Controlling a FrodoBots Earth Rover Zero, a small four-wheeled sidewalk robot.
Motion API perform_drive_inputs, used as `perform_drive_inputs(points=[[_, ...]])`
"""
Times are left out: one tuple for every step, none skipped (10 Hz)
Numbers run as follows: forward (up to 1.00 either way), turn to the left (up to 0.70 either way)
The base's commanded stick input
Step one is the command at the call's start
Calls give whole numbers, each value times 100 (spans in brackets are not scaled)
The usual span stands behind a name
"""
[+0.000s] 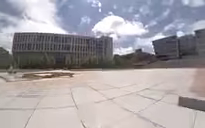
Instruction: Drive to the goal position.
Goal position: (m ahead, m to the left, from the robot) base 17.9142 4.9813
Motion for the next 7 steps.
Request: perform_drive_inputs(points=[[70, 0], [70, 0], [70, 0], [70, 0], [70, 0], [70, 0], [70, 0]])
